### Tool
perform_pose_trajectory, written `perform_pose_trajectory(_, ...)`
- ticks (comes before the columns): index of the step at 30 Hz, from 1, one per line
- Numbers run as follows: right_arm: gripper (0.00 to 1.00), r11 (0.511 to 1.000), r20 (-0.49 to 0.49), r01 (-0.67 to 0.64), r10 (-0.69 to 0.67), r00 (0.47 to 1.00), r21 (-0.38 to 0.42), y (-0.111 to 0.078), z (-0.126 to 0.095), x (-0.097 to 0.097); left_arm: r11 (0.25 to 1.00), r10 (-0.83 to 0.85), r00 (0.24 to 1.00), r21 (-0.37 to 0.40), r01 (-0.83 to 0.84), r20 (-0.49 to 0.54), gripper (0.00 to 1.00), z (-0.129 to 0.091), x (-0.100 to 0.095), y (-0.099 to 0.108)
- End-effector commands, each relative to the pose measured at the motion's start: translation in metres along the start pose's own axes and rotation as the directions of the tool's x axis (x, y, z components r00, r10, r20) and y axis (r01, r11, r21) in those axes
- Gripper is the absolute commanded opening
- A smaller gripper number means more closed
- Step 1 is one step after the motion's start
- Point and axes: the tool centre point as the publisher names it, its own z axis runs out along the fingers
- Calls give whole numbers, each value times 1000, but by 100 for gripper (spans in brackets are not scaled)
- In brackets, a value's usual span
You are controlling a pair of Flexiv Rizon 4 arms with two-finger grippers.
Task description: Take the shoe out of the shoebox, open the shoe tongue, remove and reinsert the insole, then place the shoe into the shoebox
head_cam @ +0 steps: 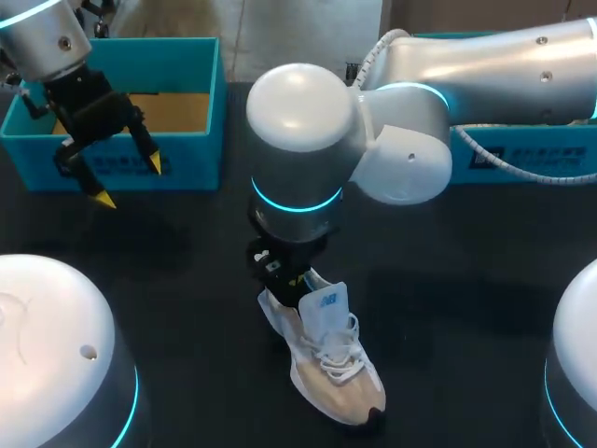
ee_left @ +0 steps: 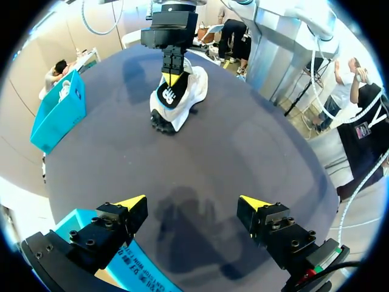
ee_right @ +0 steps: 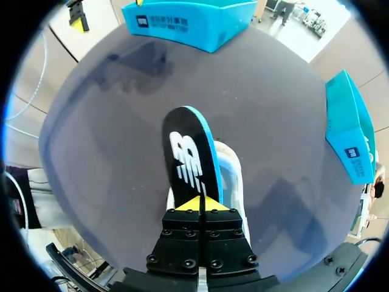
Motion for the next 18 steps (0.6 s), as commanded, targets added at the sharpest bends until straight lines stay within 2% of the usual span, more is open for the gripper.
perform_pose_trajectory(1,0,1000,-22,-5,5,1000,2,-1,9,-6,1000,0,1000,-2,0,-1,100,0,1,0)
perform_pose_trajectory(18,0,996,-61,-61,65,996,64,-17,37,-8,1000,0,1000,-2,0,-1,100,0,1,0)
